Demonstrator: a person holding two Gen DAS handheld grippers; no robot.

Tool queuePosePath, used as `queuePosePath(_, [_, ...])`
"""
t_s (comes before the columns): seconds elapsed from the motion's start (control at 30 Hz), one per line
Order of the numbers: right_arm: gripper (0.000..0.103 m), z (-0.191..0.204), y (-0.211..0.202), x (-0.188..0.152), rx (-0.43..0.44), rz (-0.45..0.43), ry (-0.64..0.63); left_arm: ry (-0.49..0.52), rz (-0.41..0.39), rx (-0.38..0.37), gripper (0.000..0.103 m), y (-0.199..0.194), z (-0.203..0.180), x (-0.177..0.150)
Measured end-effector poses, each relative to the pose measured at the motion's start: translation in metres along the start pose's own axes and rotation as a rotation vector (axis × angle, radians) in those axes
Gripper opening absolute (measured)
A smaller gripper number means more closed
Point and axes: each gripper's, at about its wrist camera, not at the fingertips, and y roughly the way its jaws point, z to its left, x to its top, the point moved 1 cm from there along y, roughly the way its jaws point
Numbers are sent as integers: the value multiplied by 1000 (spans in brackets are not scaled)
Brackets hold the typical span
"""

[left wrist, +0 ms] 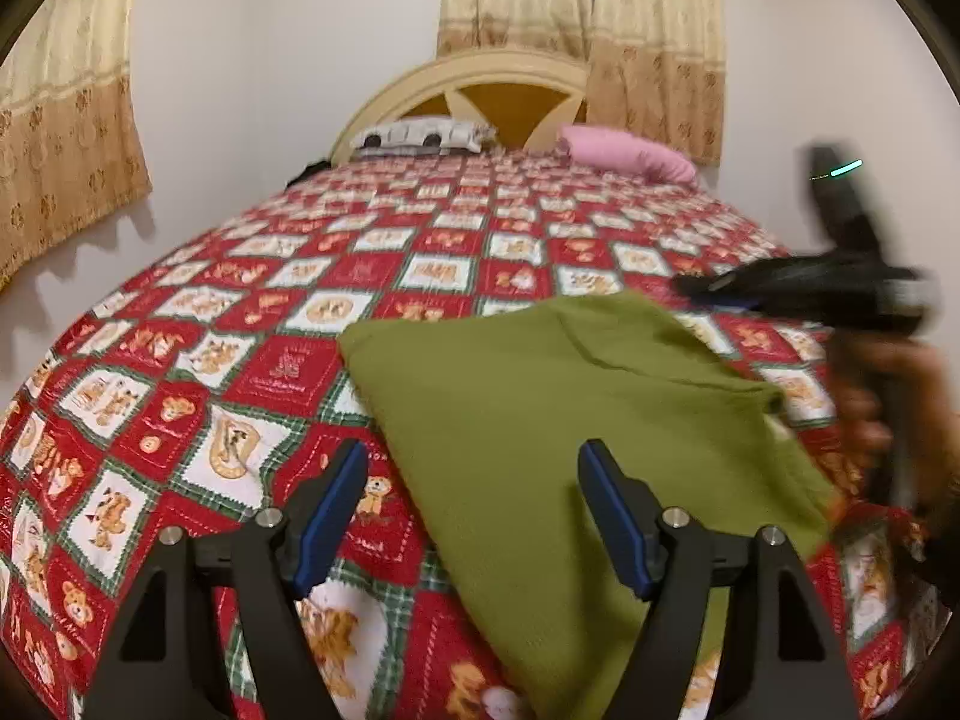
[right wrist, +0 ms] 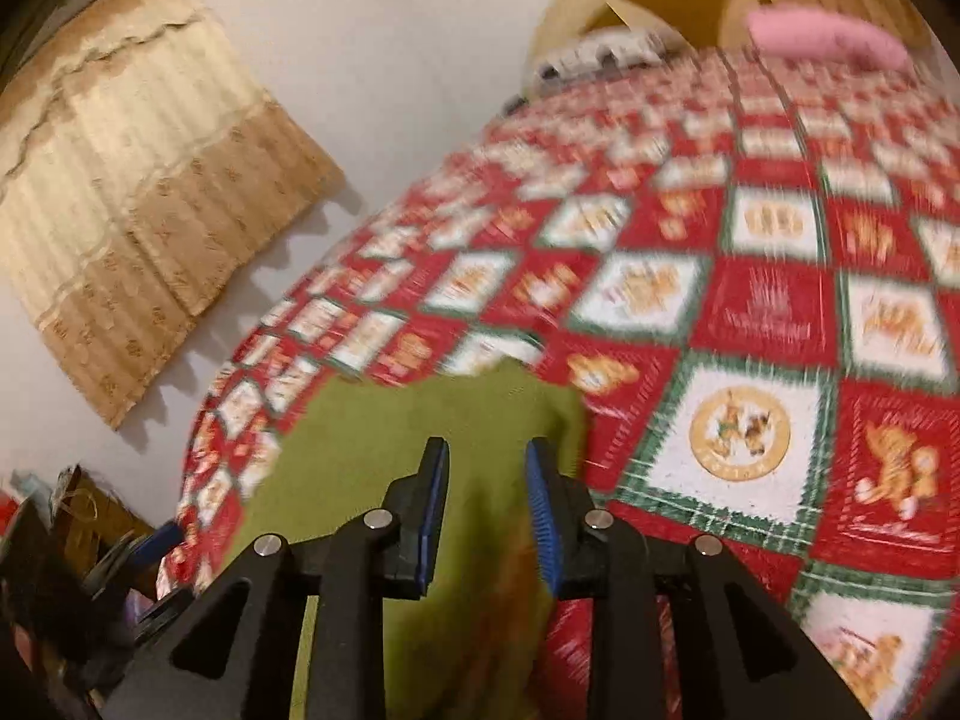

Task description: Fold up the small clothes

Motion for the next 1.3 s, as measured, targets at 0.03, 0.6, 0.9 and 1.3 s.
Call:
queuePosePath(0.03, [29,13,-13,-3,33,-18,-32,6,34,22,75,11,1,-1])
queuePosePath(0.6, [42,39,-17,-77,-24,113,-113,-86,60,28,93,7,10,-21])
queuePosePath(0.9, [73,98,-119,-83,-187,-198,-128,-41,-117,30,101,-80,-2,1])
queuePosePath(1.3, [73,127,-140,-89,-209,-235,-168,-44,-161,-2,101,-97,-9,11])
